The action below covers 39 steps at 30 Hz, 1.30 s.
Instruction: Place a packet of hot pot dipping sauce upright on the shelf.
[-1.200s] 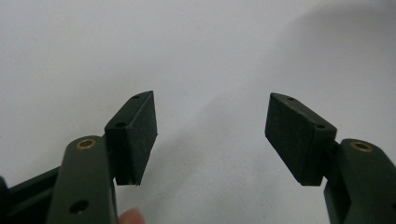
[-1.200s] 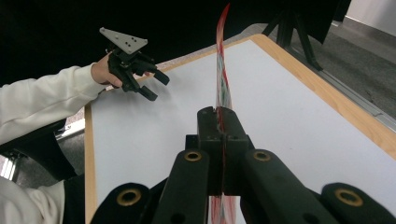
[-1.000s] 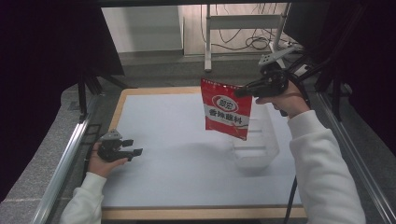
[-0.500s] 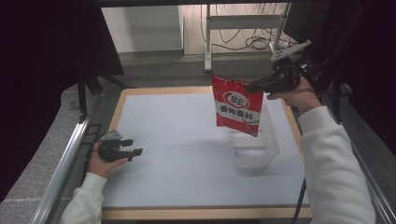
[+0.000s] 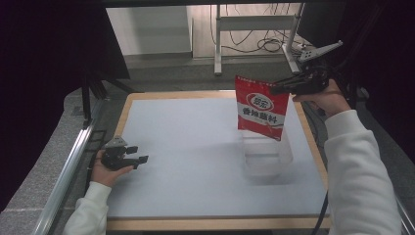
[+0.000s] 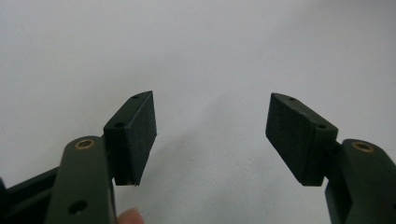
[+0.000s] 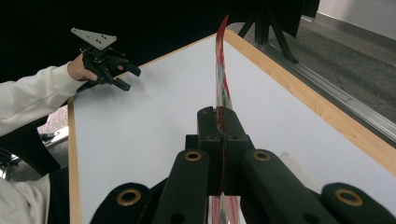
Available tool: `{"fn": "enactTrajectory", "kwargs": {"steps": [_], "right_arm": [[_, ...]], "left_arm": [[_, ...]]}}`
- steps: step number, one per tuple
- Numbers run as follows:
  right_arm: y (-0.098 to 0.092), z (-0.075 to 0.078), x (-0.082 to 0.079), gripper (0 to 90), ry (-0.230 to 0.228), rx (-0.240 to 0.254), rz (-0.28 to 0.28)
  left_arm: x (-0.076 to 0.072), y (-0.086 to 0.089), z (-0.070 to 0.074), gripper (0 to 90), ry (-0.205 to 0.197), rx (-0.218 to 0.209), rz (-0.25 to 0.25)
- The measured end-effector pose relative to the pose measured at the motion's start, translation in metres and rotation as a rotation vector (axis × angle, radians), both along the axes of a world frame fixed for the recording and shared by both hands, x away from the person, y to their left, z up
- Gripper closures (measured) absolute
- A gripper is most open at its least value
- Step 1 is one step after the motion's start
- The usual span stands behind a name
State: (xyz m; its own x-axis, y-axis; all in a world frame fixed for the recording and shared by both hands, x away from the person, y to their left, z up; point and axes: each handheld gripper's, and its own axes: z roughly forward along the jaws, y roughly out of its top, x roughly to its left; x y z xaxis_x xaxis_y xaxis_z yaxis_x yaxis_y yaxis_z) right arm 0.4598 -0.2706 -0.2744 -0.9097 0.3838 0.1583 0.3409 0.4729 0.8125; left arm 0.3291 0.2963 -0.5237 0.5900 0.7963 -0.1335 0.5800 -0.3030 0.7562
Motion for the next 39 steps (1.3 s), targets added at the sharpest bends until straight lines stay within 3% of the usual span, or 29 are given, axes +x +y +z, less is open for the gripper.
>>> {"fn": "enactTrajectory", "kwargs": {"steps": [21,39], "right_arm": [[-0.017,-0.016,0.017,89.0,0.02,0.019,-0.019],[-0.025,-0.047,0.019,88.8,0.041,0.011,-0.033]], "left_arm": [[0.0,0.0,0.0,32.9,0.004,0.007,0.003],[0.0,-0.002,0.0,32.9,0.009,0.01,-0.003]]}}
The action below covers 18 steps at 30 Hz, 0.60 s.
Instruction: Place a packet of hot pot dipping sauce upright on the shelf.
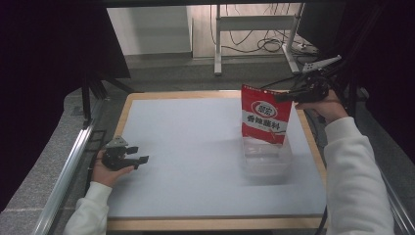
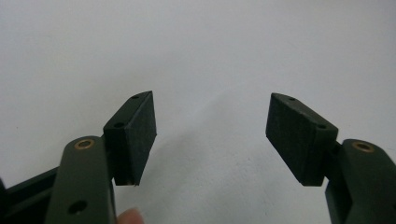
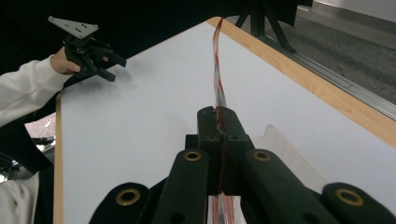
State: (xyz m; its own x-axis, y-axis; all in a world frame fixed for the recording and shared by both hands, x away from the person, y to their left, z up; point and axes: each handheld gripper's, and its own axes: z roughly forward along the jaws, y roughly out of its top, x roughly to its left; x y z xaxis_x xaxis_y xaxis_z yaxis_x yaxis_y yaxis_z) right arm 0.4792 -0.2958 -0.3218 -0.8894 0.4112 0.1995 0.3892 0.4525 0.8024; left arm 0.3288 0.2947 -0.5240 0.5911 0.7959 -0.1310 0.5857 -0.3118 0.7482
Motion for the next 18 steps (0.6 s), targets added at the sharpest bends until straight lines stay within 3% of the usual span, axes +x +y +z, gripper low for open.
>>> {"fn": "enactTrajectory", "kwargs": {"steps": [14,15,17,18], "right_arm": [[-0.003,-0.012,-0.008,88.5,0.001,-0.03,-0.039],[-0.002,-0.01,-0.011,86.1,-0.016,-0.047,-0.055],[0.001,-0.006,-0.015,71.3,-0.042,-0.042,-0.103],[0.001,-0.006,-0.015,71.3,-0.042,-0.042,-0.103]], "left_arm": [[-0.001,0.0,0.002,32.9,-0.007,-0.004,-0.015],[-0.001,0.0,0.002,32.9,-0.008,-0.006,-0.017],[0.0,0.0,0.002,32.9,-0.009,-0.01,-0.022],[0.0,0.0,0.002,32.9,-0.009,-0.01,-0.022]]}}
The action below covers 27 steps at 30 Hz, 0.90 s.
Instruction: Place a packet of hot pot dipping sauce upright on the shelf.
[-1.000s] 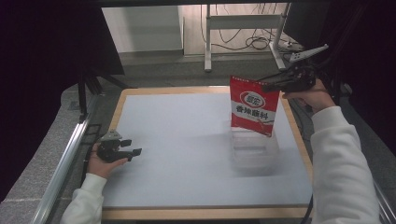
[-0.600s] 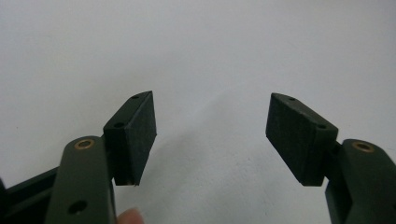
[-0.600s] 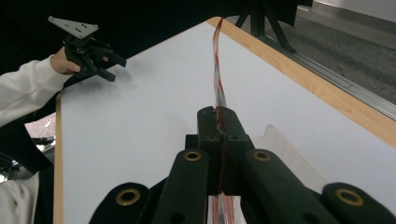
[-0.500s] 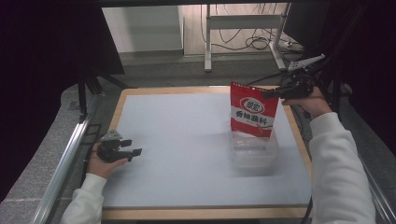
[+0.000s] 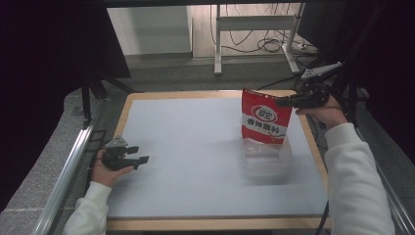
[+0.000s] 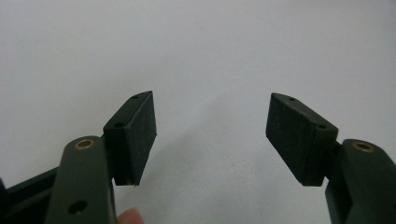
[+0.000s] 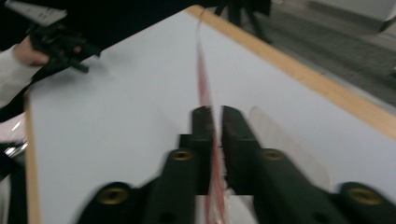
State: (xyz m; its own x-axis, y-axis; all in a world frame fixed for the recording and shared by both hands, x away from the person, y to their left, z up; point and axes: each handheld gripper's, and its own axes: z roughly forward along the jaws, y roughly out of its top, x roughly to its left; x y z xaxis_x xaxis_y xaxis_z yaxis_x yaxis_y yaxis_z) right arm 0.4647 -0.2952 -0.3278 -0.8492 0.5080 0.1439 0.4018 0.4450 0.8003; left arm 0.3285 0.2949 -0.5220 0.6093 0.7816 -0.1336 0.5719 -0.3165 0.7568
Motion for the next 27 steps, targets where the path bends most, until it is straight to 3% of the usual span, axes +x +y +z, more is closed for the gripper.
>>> {"fn": "enactTrajectory", "kwargs": {"steps": [1,2,3,4,12,16,17,21,27], "right_arm": [[0.004,0.006,-0.005,61.1,-0.038,0.006,-0.043],[0.004,0.006,-0.005,61.1,-0.038,0.006,-0.043],[0.012,0.012,-0.012,50.6,-0.072,0.015,-0.077],[0.017,0.015,-0.015,47.7,-0.087,0.018,-0.09],[0.057,0.031,-0.046,39.8,-0.144,0.045,-0.143],[0.07,0.027,-0.056,39.5,-0.13,0.065,-0.125],[0.078,0.022,-0.061,39.5,-0.111,0.079,-0.104],[0.092,0.012,-0.071,38.4,-0.108,0.092,-0.071],[0.108,0.007,-0.088,37.4,-0.161,0.084,-0.045]], "left_arm": [[0.001,0.0,0.0,32.9,-0.004,-0.002,-0.007],[0.001,0.0,0.0,33.0,-0.004,-0.002,-0.007],[0.002,0.0,0.001,33.0,-0.013,-0.005,-0.011],[0.002,0.0,0.001,33.1,-0.013,-0.005,-0.011],[0.0,-0.003,0.005,33.1,-0.033,-0.02,-0.038],[-0.001,-0.004,0.006,33.1,-0.037,-0.027,-0.042],[-0.002,-0.005,0.007,33.1,-0.04,-0.025,-0.042],[-0.002,-0.006,0.007,33.1,-0.04,-0.026,-0.042],[-0.002,-0.008,0.006,33.1,-0.032,-0.019,-0.044]]}}
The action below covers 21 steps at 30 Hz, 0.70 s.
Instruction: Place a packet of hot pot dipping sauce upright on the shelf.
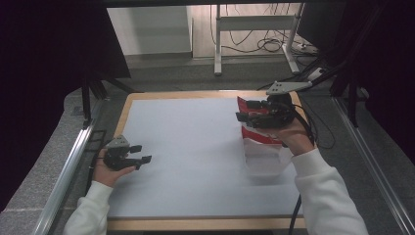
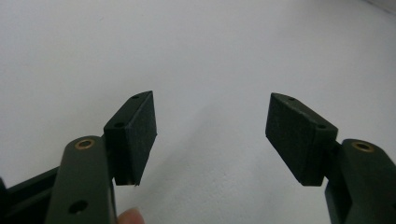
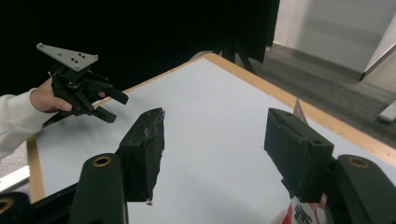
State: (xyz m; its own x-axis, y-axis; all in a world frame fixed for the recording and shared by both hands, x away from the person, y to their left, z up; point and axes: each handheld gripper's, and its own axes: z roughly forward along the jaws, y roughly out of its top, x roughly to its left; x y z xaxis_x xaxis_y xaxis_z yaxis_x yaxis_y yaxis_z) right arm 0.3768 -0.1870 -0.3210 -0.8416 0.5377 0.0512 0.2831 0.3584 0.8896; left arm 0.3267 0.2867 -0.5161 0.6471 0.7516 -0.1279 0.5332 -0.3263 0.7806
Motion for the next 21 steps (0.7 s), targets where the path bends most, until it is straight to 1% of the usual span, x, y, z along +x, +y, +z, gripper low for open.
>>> {"fn": "enactTrajectory", "kwargs": {"steps": [2,3,5,6,8,10,11,12,14,15,16,17,18,19,20,21], "right_arm": [[0.004,-0.001,-0.007,37.4,-0.017,0.0,0.016],[0.004,-0.001,-0.007,37.4,-0.017,0.0,0.016],[0.009,-0.003,-0.013,37.4,-0.02,0.004,0.039],[0.014,-0.009,-0.019,37.4,-0.017,0.002,0.054],[0.019,-0.018,-0.023,37.4,-0.003,0.007,0.071],[0.024,-0.031,-0.026,37.2,0.015,0.007,0.084],[0.024,-0.031,-0.026,37.2,0.015,0.007,0.084],[0.031,-0.047,-0.028,37.0,0.037,0.002,0.097],[0.036,-0.064,-0.029,36.8,0.059,-0.008,0.106],[0.036,-0.064,-0.029,36.8,0.059,-0.008,0.106],[0.041,-0.079,-0.029,37.0,0.069,-0.016,0.1],[0.041,-0.079,-0.029,37.0,0.069,-0.016,0.1],[0.044,-0.092,-0.028,36.9,0.088,-0.029,0.094],[0.046,-0.098,-0.028,36.9,0.099,-0.035,0.093],[0.047,-0.102,-0.027,36.9,0.109,-0.038,0.087],[0.047,-0.102,-0.027,36.9,0.109,-0.038,0.087]], "left_arm": [[0.0,0.0,0.0,33.1,0.0,0.002,-0.002],[0.0,0.0,0.0,33.1,0.0,0.002,-0.002],[0.0,-0.001,0.0,33.1,0.001,0.003,-0.003],[0.0,-0.002,-0.001,33.1,0.001,0.007,-0.005],[-0.001,-0.002,-0.001,33.1,0.001,0.008,-0.005],[-0.001,-0.004,-0.001,33.1,0.005,0.015,-0.009],[-0.001,-0.004,-0.001,33.1,0.005,0.015,-0.009],[-0.001,-0.005,-0.002,33.1,0.004,0.02,-0.009],[-0.001,-0.006,-0.002,33.1,0.006,0.023,-0.009],[-0.001,-0.006,-0.002,33.1,0.006,0.023,-0.009],[-0.001,-0.007,-0.003,33.1,0.003,0.023,-0.009],[-0.001,-0.007,-0.003,33.1,0.003,0.023,-0.009],[-0.001,-0.007,-0.003,33.1,0.001,0.024,-0.007],[-0.001,-0.007,-0.003,33.1,0.001,0.024,-0.007],[-0.001,-0.007,-0.003,33.2,-0.003,0.023,-0.002],[-0.001,-0.007,-0.003,33.2,-0.003,0.023,-0.002]]}}
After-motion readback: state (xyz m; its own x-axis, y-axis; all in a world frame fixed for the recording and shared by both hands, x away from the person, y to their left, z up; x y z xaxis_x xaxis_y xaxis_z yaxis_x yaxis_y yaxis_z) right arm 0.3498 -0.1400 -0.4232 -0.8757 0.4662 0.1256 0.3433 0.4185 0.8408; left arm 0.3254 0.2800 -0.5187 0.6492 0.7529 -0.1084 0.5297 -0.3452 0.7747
